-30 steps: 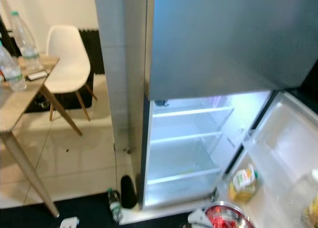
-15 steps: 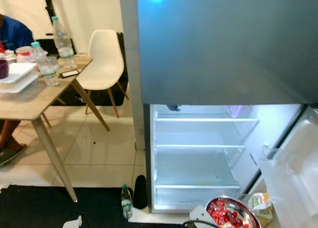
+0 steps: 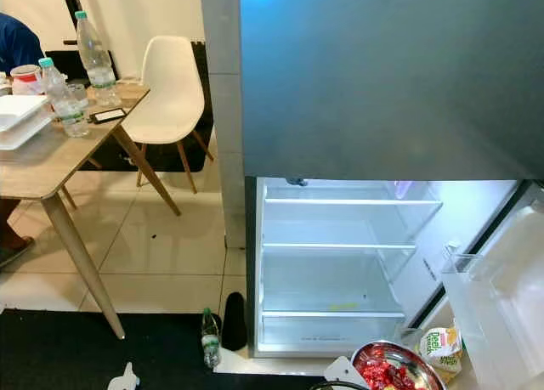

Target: Restocking fridge

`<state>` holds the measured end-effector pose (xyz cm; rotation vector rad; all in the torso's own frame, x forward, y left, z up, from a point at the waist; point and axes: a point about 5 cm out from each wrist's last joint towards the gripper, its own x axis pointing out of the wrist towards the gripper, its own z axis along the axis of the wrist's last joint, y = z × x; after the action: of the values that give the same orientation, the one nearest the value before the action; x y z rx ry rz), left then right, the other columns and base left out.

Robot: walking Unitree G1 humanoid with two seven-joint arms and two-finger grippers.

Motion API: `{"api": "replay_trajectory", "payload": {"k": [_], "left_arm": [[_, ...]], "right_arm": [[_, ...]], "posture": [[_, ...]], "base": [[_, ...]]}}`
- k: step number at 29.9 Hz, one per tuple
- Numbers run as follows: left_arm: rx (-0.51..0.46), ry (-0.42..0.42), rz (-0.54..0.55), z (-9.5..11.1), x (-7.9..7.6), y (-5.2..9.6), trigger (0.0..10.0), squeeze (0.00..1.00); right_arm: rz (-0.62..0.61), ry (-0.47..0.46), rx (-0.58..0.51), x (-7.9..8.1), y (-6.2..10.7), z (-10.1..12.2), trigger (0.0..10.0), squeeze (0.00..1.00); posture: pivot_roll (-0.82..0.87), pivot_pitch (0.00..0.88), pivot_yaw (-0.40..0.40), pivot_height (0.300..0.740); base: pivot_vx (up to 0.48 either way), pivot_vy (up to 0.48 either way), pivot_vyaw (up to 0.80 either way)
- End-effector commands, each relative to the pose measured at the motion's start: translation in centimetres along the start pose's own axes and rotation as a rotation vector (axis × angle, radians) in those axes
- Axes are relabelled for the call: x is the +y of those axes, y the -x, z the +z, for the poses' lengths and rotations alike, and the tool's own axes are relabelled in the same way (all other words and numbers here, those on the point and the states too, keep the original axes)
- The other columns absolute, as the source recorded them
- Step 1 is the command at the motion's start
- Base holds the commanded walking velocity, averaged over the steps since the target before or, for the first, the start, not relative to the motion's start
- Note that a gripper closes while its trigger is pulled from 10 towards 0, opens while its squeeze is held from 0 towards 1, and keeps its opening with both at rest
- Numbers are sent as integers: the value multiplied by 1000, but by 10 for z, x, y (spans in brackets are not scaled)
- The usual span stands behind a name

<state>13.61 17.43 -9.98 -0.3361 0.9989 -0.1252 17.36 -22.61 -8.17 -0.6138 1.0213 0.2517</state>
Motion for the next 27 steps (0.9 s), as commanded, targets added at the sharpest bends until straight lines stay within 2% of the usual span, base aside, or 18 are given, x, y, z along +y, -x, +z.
{"api": "replay_trajectory", "payload": {"k": [1,6,22,27], "left_arm": [[16,6,-7,-4,-2,0,10000,0],[15,10,3,-4,-2,-1,10000,0],[-2,38,48,-3,1,0,10000,0],[-3,36,-14,-4,-5,-1,10000,0]], "right_arm": [[-7,0,4,-2,0,-2,10000,0],[-8,-3,3,-2,0,-2,10000,0],[-18,5,-27,-3,-1,7,10000,0],[-19,8,-28,-3,-1,7,10000,0]], "posture": [[-26,0,-12,740],[-28,0,-11,740],[-28,0,-7,740],[-30,0,-4,740]], "base": [[0,-431,0],[0,-380,0],[0,0,0],[0,-350,0]]}}
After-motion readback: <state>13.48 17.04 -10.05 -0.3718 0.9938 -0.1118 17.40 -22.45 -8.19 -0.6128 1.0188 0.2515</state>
